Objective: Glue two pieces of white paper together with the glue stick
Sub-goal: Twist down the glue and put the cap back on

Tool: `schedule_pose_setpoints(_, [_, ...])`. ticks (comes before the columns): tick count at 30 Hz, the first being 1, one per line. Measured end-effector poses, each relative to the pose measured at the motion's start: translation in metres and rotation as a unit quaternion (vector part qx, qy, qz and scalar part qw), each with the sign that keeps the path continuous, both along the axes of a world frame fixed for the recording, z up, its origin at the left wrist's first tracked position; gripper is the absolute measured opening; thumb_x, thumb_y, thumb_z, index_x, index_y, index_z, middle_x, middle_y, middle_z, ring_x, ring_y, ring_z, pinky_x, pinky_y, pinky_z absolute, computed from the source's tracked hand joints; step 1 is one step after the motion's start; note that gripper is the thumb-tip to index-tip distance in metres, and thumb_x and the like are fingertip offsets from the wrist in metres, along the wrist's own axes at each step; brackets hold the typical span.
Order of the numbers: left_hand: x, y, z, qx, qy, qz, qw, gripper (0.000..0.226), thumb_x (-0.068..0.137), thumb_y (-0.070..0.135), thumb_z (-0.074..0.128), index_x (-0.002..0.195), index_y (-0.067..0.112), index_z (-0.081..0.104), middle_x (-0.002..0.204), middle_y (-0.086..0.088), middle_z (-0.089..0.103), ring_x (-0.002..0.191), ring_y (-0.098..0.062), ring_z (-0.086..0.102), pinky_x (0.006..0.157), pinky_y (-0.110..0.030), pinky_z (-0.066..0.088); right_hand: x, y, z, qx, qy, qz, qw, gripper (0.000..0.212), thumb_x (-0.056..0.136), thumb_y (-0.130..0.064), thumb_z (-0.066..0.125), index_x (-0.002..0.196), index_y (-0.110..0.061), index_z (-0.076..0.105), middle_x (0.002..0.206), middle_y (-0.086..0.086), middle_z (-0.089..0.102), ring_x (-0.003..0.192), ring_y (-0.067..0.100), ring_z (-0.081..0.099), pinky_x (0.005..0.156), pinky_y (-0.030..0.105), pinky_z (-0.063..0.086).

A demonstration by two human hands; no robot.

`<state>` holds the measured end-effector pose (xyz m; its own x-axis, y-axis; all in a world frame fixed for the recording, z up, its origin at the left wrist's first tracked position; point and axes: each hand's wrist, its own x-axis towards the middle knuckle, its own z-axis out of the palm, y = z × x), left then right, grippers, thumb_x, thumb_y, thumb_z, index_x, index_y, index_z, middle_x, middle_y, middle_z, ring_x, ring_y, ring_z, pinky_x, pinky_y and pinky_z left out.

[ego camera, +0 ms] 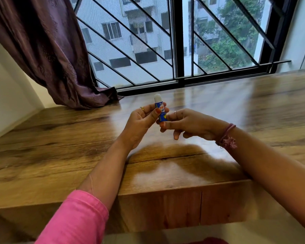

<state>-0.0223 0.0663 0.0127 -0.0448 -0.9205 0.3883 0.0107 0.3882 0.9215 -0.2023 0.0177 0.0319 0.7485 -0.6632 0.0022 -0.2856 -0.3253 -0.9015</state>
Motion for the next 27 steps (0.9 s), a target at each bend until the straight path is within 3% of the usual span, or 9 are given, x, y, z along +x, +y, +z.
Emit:
schedule_pose_setpoints(5, [-0.003,0.001,0.000,0.002,-0.011,0.004,1.000,0.032,0.086,0.022,0.059,0.117,0.012,0.062,0.110,-0.004,0.071,0.110,-0.019,0.064,0.094,-0.027,0.050,0.003,-0.001,-0.004,-0.049,-0.017,-0.055,0.997,0.017,0.077,-0.034,0.074,0.080,-0.017,0.072,0.070,-0.007,0.065,0.045,0.001,0.050,0.043,0.013,0.035])
schedule_pose_setpoints(9, [-0.005,0.001,0.000,0.006,-0.006,0.008,1.000,0.033,0.085,0.022,0.059,0.116,0.011,0.062,0.111,-0.005,0.070,0.112,-0.020,0.063,0.094,-0.025,0.050,0.011,0.000,-0.012,-0.114,-0.041,-0.126,0.985,0.036,0.064,-0.039,0.083,0.077,-0.009,0.065,0.064,-0.002,0.060,0.041,0.004,0.050,0.047,0.018,0.042])
schedule_pose_setpoints(12, [-0.006,0.001,0.000,0.009,-0.002,0.001,1.000,0.034,0.085,0.022,0.059,0.117,0.010,0.061,0.112,-0.007,0.069,0.112,-0.021,0.063,0.093,-0.026,0.050,0.013,0.002,-0.014,-0.146,-0.032,-0.118,0.982,0.040,0.067,-0.040,0.081,0.085,-0.008,0.062,0.070,-0.001,0.059,0.041,0.000,0.050,0.043,0.016,0.043])
schedule_pose_setpoints(17, [-0.001,0.003,0.001,0.001,-0.004,0.012,1.000,0.032,0.085,0.023,0.058,0.115,0.013,0.062,0.109,-0.004,0.071,0.109,-0.019,0.064,0.096,-0.028,0.049,0.007,-0.002,-0.008,-0.043,-0.006,-0.021,0.999,0.031,0.083,-0.033,0.068,0.110,-0.017,0.066,0.093,0.004,0.062,0.051,-0.001,0.051,0.046,0.014,0.038])
schedule_pose_setpoints(20, [-0.003,0.003,0.002,0.006,-0.014,0.011,1.000,0.033,0.085,0.021,0.058,0.116,0.010,0.061,0.110,-0.006,0.070,0.109,-0.018,0.064,0.093,-0.025,0.049,0.007,-0.002,-0.009,-0.073,-0.005,-0.055,0.996,0.024,0.080,-0.031,0.072,0.098,-0.014,0.071,0.089,0.017,0.065,0.046,0.001,0.046,0.044,0.014,0.036])
schedule_pose_setpoints(24, [-0.006,0.003,0.002,0.009,-0.020,0.018,1.000,0.031,0.089,0.015,0.057,0.119,0.006,0.059,0.113,-0.010,0.068,0.111,-0.020,0.063,0.094,-0.025,0.049,0.011,0.000,-0.013,-0.114,-0.043,-0.106,0.987,0.025,0.068,-0.033,0.081,0.074,-0.012,0.070,0.060,-0.002,0.056,0.041,0.001,0.044,0.043,0.015,0.039])
schedule_pose_setpoints(27, [-0.006,0.002,0.002,0.011,-0.022,0.014,1.000,0.030,0.091,0.012,0.055,0.120,0.005,0.058,0.113,-0.011,0.068,0.113,-0.022,0.062,0.096,-0.027,0.048,0.014,-0.001,-0.014,-0.175,-0.006,-0.132,0.976,0.031,0.066,-0.041,0.081,0.069,-0.017,0.062,0.061,-0.005,0.051,0.052,0.004,0.046,0.051,0.019,0.039])
